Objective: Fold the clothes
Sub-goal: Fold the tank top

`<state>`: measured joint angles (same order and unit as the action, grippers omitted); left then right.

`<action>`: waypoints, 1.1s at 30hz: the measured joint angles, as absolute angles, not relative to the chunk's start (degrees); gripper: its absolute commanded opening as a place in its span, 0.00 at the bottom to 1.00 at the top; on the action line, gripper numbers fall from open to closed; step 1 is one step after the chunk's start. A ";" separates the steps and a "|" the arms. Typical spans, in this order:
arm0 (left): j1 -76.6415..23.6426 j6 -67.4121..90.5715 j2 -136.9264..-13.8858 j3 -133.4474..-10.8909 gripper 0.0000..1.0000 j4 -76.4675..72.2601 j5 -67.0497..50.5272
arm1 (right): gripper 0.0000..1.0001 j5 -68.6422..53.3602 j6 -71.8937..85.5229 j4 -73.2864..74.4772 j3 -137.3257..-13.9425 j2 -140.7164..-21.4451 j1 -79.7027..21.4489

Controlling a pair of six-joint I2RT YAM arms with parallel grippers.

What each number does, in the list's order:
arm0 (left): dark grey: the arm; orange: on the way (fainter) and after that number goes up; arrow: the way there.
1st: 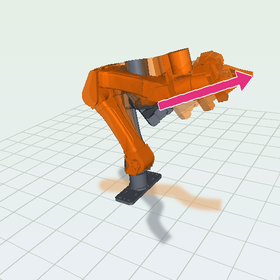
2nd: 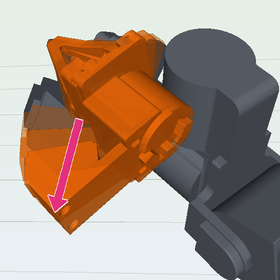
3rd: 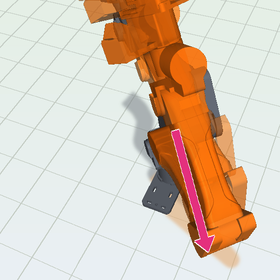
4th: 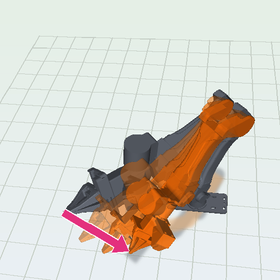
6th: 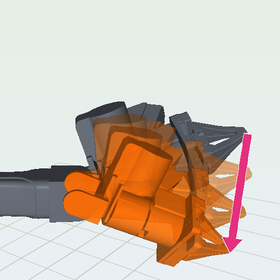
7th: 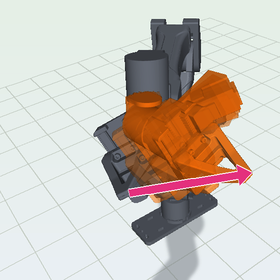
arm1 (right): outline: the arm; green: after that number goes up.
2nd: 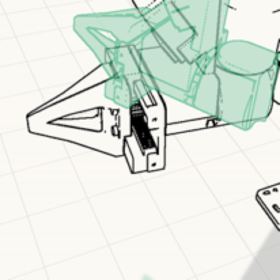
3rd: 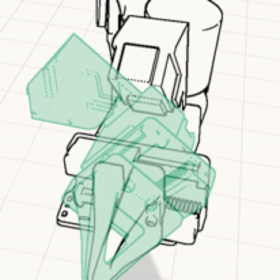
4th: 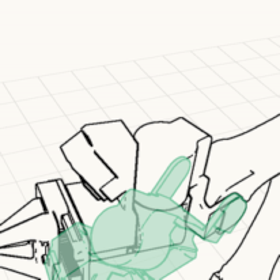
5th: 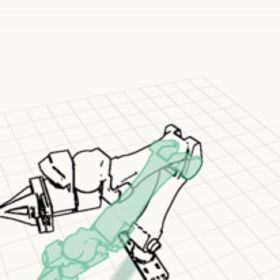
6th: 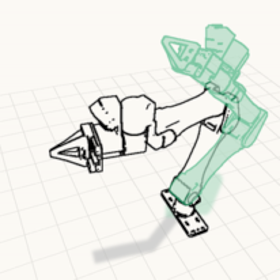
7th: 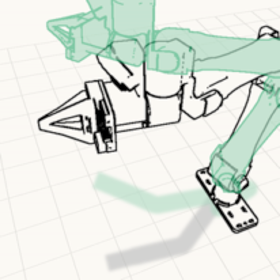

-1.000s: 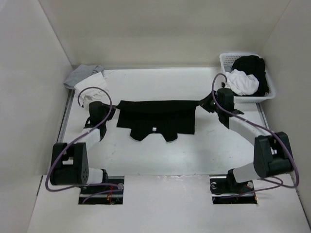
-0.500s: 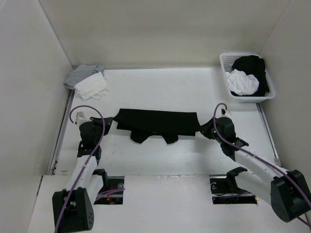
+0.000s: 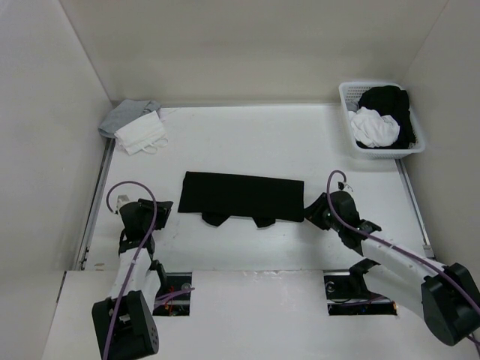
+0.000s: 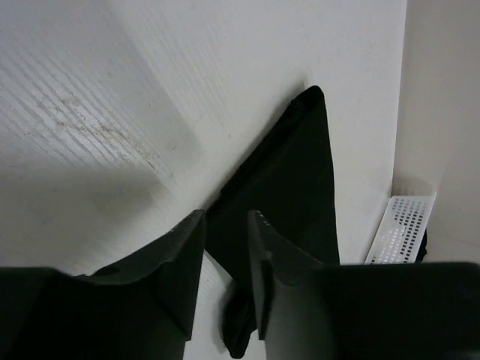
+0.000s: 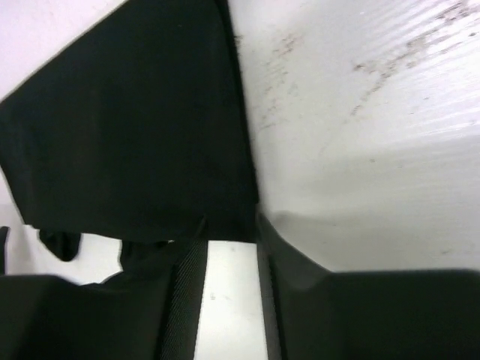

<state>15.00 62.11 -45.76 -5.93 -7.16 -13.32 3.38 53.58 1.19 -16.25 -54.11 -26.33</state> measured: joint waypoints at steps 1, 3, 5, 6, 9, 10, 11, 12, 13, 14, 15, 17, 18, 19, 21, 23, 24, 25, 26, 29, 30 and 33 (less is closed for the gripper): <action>14.94 62.06 -45.56 -5.93 0.33 -7.05 -13.45 | 0.49 3.64 53.78 1.39 -16.19 -54.13 -26.28; 14.09 62.00 -44.71 -5.98 0.31 -7.09 -13.41 | 0.53 3.99 53.34 1.19 -16.23 -54.46 -25.74; 11.60 61.78 -44.23 -6.57 0.31 -7.16 -12.23 | 0.54 4.01 52.36 0.40 -16.51 -56.07 -24.36; 9.15 61.58 -44.21 -7.33 0.31 -7.29 -11.29 | 0.54 3.95 51.83 -0.14 -16.84 -57.49 -23.33; -2.94 60.31 -45.45 -11.35 0.31 -8.51 -6.31 | 0.54 3.22 50.57 -2.22 -18.37 -62.72 -20.62; -7.33 59.81 -46.52 -12.97 0.31 -9.32 -4.84 | 0.53 2.81 50.46 -3.60 -18.85 -64.23 -20.01; -12.23 59.11 -48.07 -14.81 0.31 -10.59 -2.87 | 0.52 2.63 50.37 -4.69 -19.25 -65.52 -19.81; -17.04 58.39 -49.91 -16.53 0.31 -12.08 -0.84 | 0.51 2.24 50.39 -6.15 -19.55 -66.92 -19.51; -21.41 57.67 -51.96 -18.00 0.31 -13.93 0.97 | 0.49 1.67 50.57 -7.68 -19.77 -68.18 -19.46; -24.86 57.01 -53.95 -19.07 0.31 -15.57 2.35 | 0.48 1.06 50.83 -9.13 -19.84 -69.28 -19.46; -28.32 56.31 -56.29 -20.05 0.31 -17.34 3.55 | 0.46 0.40 51.05 -10.39 -19.84 -70.15 -19.46; -33.28 55.27 -61.23 -21.47 0.31 -20.45 5.30 | 0.40 -0.99 51.86 -12.75 -19.84 -71.92 -19.46; -34.74 54.96 -63.40 -21.82 0.31 -21.56 5.82 | 0.39 -1.65 52.40 -13.82 -19.77 -72.77 -19.46; -35.99 54.68 -65.56 -22.00 0.31 -22.72 6.20 | 0.38 -2.26 53.01 -14.63 -19.77 -73.41 -19.46; -37.41 54.37 -68.49 -22.00 0.30 -23.99 6.61 | 0.36 -2.96 54.28 -15.42 -19.62 -73.93 -19.46; -38.04 54.17 -69.87 -22.00 0.30 -24.80 6.72 | 0.36 -3.38 55.86 -16.51 -19.09 -74.32 -19.46; -38.17 54.06 -69.89 -22.00 0.30 -25.21 6.72 | 0.35 -3.44 56.66 -17.15 -18.90 -74.54 -19.46; -38.30 53.89 -69.80 -22.00 0.30 -25.87 6.72 | 0.35 -3.44 57.39 -17.50 -18.85 -74.74 -19.49; -38.30 53.69 -69.67 -22.00 0.30 -26.72 6.72 | 0.33 -3.36 58.15 -17.80 -18.79 -75.00 -19.59; -38.26 53.01 -68.75 -22.00 0.30 -28.05 6.66 | 0.25 -2.61 60.25 -19.31 -18.76 -76.36 -20.36; -38.22 52.88 -68.38 -22.00 0.30 -28.32 6.57 | 0.20 -2.33 60.82 -19.86 -18.76 -76.88 -20.58; -37.69 52.62 -67.64 -22.00 0.30 -29.08 6.20 | 0.11 -1.52 62.63 -21.10 -18.48 -77.91 -20.78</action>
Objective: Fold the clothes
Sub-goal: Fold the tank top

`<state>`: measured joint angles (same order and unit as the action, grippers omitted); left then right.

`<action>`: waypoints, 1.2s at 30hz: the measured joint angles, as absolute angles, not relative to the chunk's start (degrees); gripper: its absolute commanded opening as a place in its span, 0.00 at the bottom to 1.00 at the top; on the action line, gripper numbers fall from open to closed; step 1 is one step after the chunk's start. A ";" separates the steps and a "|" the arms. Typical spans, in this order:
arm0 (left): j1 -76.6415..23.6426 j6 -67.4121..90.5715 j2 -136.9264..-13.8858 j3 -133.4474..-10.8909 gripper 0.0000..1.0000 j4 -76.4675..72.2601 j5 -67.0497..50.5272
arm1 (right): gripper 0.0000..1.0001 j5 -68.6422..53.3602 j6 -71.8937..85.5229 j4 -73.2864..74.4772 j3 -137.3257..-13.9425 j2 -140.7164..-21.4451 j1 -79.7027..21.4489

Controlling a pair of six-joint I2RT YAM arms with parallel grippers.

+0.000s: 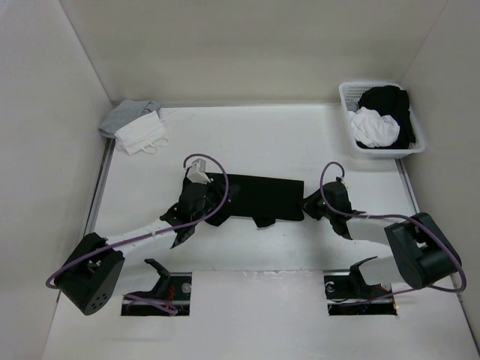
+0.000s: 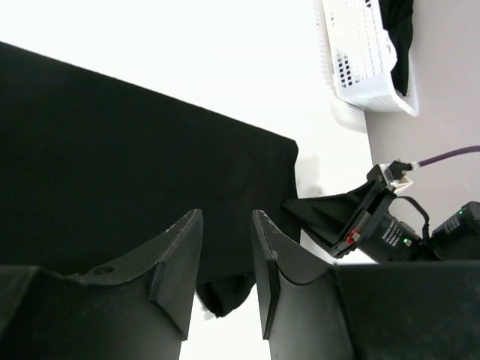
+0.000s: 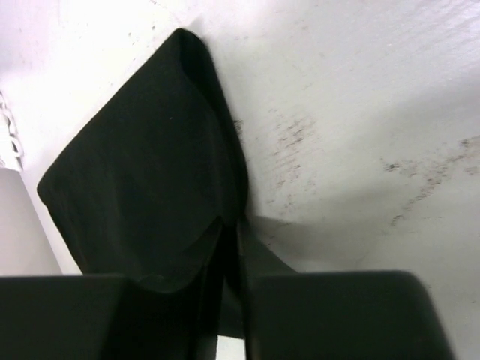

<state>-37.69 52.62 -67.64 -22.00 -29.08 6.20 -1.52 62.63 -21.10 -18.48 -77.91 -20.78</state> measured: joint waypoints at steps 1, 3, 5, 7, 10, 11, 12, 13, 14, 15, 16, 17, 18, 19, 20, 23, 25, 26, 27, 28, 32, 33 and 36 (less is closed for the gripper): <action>-37.47 52.58 -67.53 -22.00 0.30 -29.21 6.00 | 0.08 -1.39 63.13 -21.58 -18.15 -78.00 -20.78; -37.12 52.45 -67.44 -22.00 0.30 -29.45 5.76 | 0.04 -1.26 64.20 -22.87 -17.28 -77.97 -20.78; -36.93 52.42 -67.24 -22.00 0.30 -29.43 5.58 | 0.01 -1.15 65.06 -24.21 -15.97 -77.34 -20.75; -36.75 52.42 -67.09 -22.00 0.30 -29.61 5.54 | 0.00 -0.89 65.63 -24.14 -14.06 -74.76 -20.71; -36.84 52.42 -67.09 -21.98 0.30 -29.85 5.45 | 0.00 -0.54 65.58 -20.51 -11.25 -65.76 -19.88; -36.97 52.42 -67.18 -21.98 0.30 -29.93 5.43 | 0.00 -0.34 65.30 -18.37 -10.83 -61.78 -19.20; -37.23 52.45 -67.35 -21.98 0.30 -30.24 5.48 | 0.00 -0.16 64.69 -16.03 -10.66 -57.30 -18.41; -37.67 52.47 -67.79 -21.98 0.29 -30.68 5.48 | 0.00 0.03 64.01 -13.43 -10.70 -52.90 -17.63; -38.26 52.51 -68.42 -21.98 0.29 -31.07 5.45 | 0.00 0.27 63.11 -10.48 -10.90 -48.10 -16.82; -38.85 52.53 -69.04 -21.98 0.29 -31.31 5.43 | 0.00 0.67 62.22 -7.11 -11.42 -43.44 -16.14; -39.48 52.66 -69.78 -21.98 0.29 -31.44 5.41 | 0.00 0.99 61.25 -4.01 -12.21 -40.25 -15.73; -39.97 52.75 -70.37 -21.98 0.29 -31.48 5.39 | 0.00 1.41 60.27 -0.62 -13.50 -37.45 -15.53; -40.29 52.93 -70.70 -21.93 0.29 -31.51 5.37 | 0.00 1.67 59.40 2.33 -15.09 -35.86 -15.49; -40.58 52.99 -70.83 -21.82 0.29 -31.51 5.34 | 0.00 1.98 58.46 4.93 -17.21 -35.16 -15.75; -40.58 53.10 -70.78 -21.71 0.29 -31.57 5.30 | 0.00 2.66 57.58 7.27 -19.64 -35.35 -16.51; -40.45 53.34 -69.95 -21.47 0.29 -31.59 5.37 | 0.00 4.78 55.83 11.64 -26.61 -38.46 -21.45; -40.12 53.39 -67.88 -20.62 0.29 -31.51 5.34 | 0.00 6.72 55.13 13.39 -31.64 -42.17 -26.22; -39.97 53.41 -66.41 -20.10 0.29 -31.42 5.34 | 0.01 7.81 54.85 13.91 -34.30 -44.64 -28.73; -39.75 53.43 -64.82 -19.53 0.29 -31.31 5.32 | 0.01 8.80 54.72 14.20 -36.84 -47.16 -31.14; -39.48 53.47 -63.24 -19.11 0.29 -31.05 5.32 | 0.01 9.69 54.54 14.39 -39.05 -49.52 -33.23; -37.43 53.60 -55.88 -17.21 0.30 -29.69 5.28 | 0.01 13.10 54.17 14.57 -47.13 -59.75 -40.36; -36.75 53.60 -54.17 -16.71 0.30 -29.32 5.28 | 0.02 13.72 54.19 14.57 -48.71 -62.17 -41.58; -34.04 53.71 -49.19 -15.11 0.30 -27.44 4.91 | 0.02 15.40 54.24 14.55 -53.71 -70.35 -44.88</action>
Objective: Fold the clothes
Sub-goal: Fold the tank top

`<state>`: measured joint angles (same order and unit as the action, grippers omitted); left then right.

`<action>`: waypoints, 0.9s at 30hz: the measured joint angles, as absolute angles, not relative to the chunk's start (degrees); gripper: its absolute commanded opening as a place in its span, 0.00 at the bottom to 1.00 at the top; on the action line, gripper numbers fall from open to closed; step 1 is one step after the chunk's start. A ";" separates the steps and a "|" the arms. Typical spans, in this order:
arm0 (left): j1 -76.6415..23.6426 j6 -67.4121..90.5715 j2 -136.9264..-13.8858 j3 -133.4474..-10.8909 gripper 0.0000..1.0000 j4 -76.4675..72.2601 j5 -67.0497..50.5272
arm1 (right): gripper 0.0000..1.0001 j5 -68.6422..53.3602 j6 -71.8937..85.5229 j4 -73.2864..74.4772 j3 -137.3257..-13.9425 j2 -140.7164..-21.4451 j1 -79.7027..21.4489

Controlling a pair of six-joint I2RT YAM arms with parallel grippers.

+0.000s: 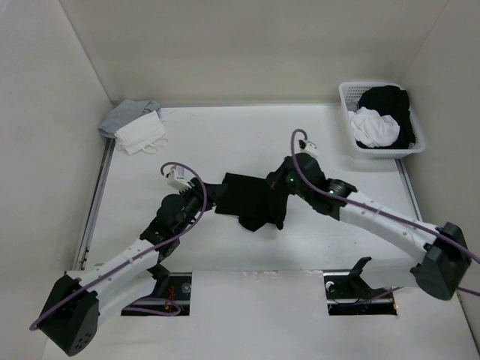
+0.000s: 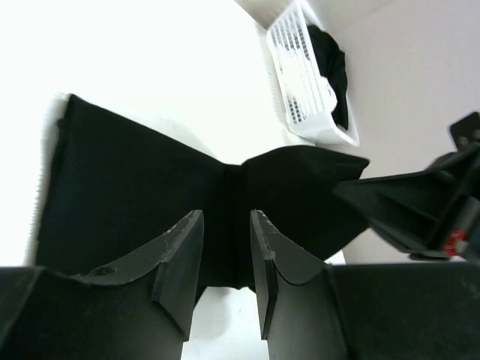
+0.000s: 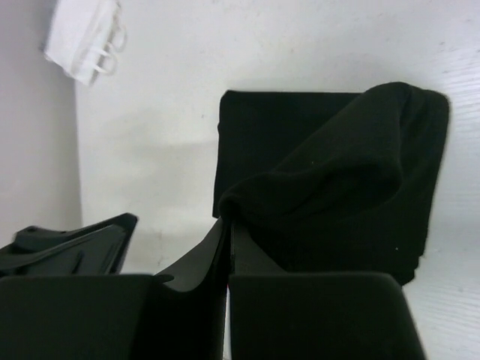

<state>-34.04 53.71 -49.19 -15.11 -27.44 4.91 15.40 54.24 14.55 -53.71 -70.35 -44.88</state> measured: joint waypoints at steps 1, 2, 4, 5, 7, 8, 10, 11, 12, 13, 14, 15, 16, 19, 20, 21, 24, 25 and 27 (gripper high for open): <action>-33.17 53.80 -47.90 -14.63 0.30 -26.65 4.64 | 0.02 15.79 54.26 14.57 -55.29 -73.10 -45.84; -32.16 53.82 -46.54 -14.11 0.30 -25.96 4.27 | 0.02 16.14 54.26 14.57 -57.10 -76.25 -46.85; -30.11 54.00 -44.18 -13.15 0.30 -24.40 3.42 | 0.02 16.53 54.28 14.57 -60.66 -82.32 -48.60; -29.21 54.06 -43.27 -12.82 0.30 -23.68 2.94 | 0.03 16.64 54.30 14.57 -62.61 -85.56 -49.50; -27.29 54.28 -41.52 -12.14 0.30 -22.46 1.93 | 0.13 16.84 54.48 14.59 -66.72 -91.83 -51.22; -26.48 54.43 -40.93 -11.94 0.31 -21.98 1.48 | 0.21 16.86 54.59 14.59 -68.88 -94.89 -52.07; -24.69 54.52 -40.14 -11.84 0.32 -21.15 0.36 | 0.37 16.62 54.98 14.50 -72.79 -100.40 -53.69; -23.86 54.59 -39.86 -11.81 0.32 -20.84 -0.25 | 0.43 16.49 55.07 14.50 -74.32 -102.54 -54.54; -23.16 54.68 -39.64 -11.79 0.32 -20.67 -0.69 | 0.44 16.23 55.05 14.48 -75.22 -103.94 -55.42; -22.48 54.74 -39.51 -11.73 0.32 -20.51 -1.08 | 0.45 16.05 54.98 14.50 -75.46 -104.47 -56.18; -21.98 54.76 -39.46 -11.70 0.32 -20.32 -1.50 | 0.46 15.97 54.87 14.66 -75.46 -104.57 -56.84; -21.58 54.74 -39.55 -11.70 0.32 -20.23 -1.76 | 0.46 15.97 54.78 14.59 -75.42 -104.27 -57.52; -21.50 54.74 -39.77 -11.73 0.32 -20.18 -1.83 | 0.46 15.94 54.68 14.11 -75.09 -103.63 -58.00; -22.37 54.57 -42.06 -11.77 0.33 -20.40 -1.93 | 0.36 16.27 53.80 11.84 -70.41 -97.58 -58.17; -22.98 54.43 -43.46 -11.84 0.33 -20.43 -1.89 | 0.28 16.32 53.39 11.05 -68.40 -94.96 -57.67; -23.75 54.35 -45.15 -12.08 0.34 -20.43 -1.74 | 0.21 16.32 53.10 10.15 -66.17 -92.09 -56.80; -26.70 53.67 -51.27 -13.82 0.35 -21.17 -0.73 | 0.05 16.10 52.53 6.57 -59.37 -84.73 -52.12; -28.01 53.41 -53.71 -14.85 0.35 -21.63 -0.38 | 0.04 16.12 52.40 5.56 -57.30 -83.11 -50.52; -30.81 52.84 -58.41 -17.12 0.36 -22.94 0.40 | 0.04 16.16 52.21 3.84 -52.86 -80.64 -47.24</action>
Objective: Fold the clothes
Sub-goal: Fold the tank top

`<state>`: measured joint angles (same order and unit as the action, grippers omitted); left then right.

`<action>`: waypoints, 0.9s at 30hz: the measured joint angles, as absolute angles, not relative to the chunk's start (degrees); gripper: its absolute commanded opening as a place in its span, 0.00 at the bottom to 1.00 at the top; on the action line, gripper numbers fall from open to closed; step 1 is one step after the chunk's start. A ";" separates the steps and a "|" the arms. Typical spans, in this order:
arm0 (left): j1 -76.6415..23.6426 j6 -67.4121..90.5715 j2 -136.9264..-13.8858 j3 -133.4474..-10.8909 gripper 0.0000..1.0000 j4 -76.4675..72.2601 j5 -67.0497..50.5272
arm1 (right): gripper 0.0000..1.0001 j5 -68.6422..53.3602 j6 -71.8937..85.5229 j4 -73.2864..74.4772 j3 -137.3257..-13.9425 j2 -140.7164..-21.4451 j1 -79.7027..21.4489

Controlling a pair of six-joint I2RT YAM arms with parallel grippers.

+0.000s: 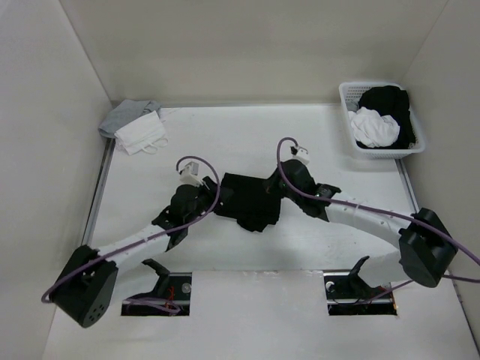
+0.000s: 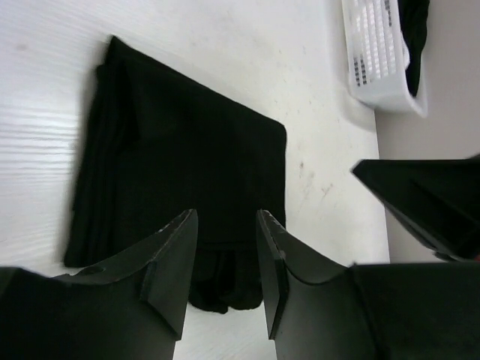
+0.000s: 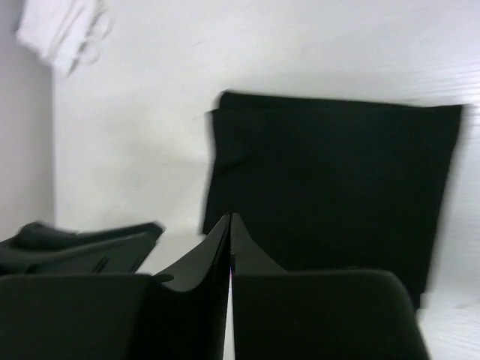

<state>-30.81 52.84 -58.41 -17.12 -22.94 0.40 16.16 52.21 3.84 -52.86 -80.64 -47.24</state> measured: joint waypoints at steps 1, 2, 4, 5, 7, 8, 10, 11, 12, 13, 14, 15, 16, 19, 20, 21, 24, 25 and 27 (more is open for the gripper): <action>-32.36 52.51 -60.93 -18.35 0.36 -24.03 0.78 | 0.04 16.19 51.96 2.83 -50.43 -79.75 -46.00; -33.78 52.07 -63.35 -19.64 0.36 -25.17 1.26 | 0.04 16.05 51.66 1.93 -48.03 -79.02 -45.04; -35.75 51.35 -67.81 -21.71 0.36 -27.77 2.15 | 0.04 14.90 50.78 0.38 -44.10 -78.52 -43.46; -36.32 51.07 -70.06 -22.57 0.36 -29.28 2.50 | 0.05 13.87 50.28 -0.54 -42.83 -78.81 -42.59; -36.21 50.72 -74.52 -23.53 0.36 -32.45 3.38 | 0.05 11.64 49.19 -2.26 -41.82 -80.42 -40.66; -35.70 50.65 -76.90 -23.79 0.36 -33.93 3.77 | 0.05 10.37 48.69 -3.75 -41.82 -81.71 -39.44; -34.33 50.63 -81.25 -23.79 0.36 -35.97 4.29 | 0.05 8.62 47.86 -7.07 -41.85 -84.40 -37.08; -33.74 50.63 -83.02 -23.79 0.36 -36.49 4.43 | 0.05 7.79 47.64 -8.64 -41.85 -85.93 -35.86; -33.08 50.65 -84.86 -23.77 0.35 -37.17 4.56 | 0.05 7.01 47.53 -10.00 -41.87 -87.33 -34.81; -32.45 50.65 -86.48 -23.75 0.35 -37.71 4.64 | 0.05 6.26 47.51 -11.40 -41.87 -88.92 -33.80; -31.88 50.72 -87.79 -23.75 0.35 -38.15 4.71 | 0.05 5.43 47.55 -12.69 -41.91 -90.59 -32.80; -31.22 50.78 -89.03 -23.70 0.35 -38.72 4.69 | 0.05 4.71 47.57 -13.78 -41.95 -92.09 -31.92; -30.55 51.09 -90.17 -23.62 0.35 -39.24 4.62 | 0.05 3.92 47.68 -14.85 -41.98 -93.69 -31.07; -29.19 52.27 -91.18 -23.09 0.36 -41.87 3.66 | 0.05 2.15 48.12 -16.73 -42.04 -97.12 -29.45; -28.99 52.47 -91.02 -22.55 0.37 -42.68 3.53 | 0.05 1.63 48.23 -17.56 -42.17 -97.58 -29.15; -28.88 52.69 -90.59 -21.71 0.38 -43.33 3.40 | 0.05 1.41 48.23 -17.89 -42.41 -97.73 -28.86; -28.67 53.12 -85.73 -17.93 0.41 -43.51 3.36 | 0.09 1.02 48.18 -18.65 -42.96 -97.80 -28.47; -28.49 53.17 -83.35 -16.73 0.42 -43.18 3.31 | 0.13 1.02 48.16 -18.76 -43.09 -97.78 -28.34; -28.05 53.17 -76.84 -14.41 0.45 -42.15 3.33 | 0.24 0.95 48.10 -18.79 -43.11 -97.41 -28.03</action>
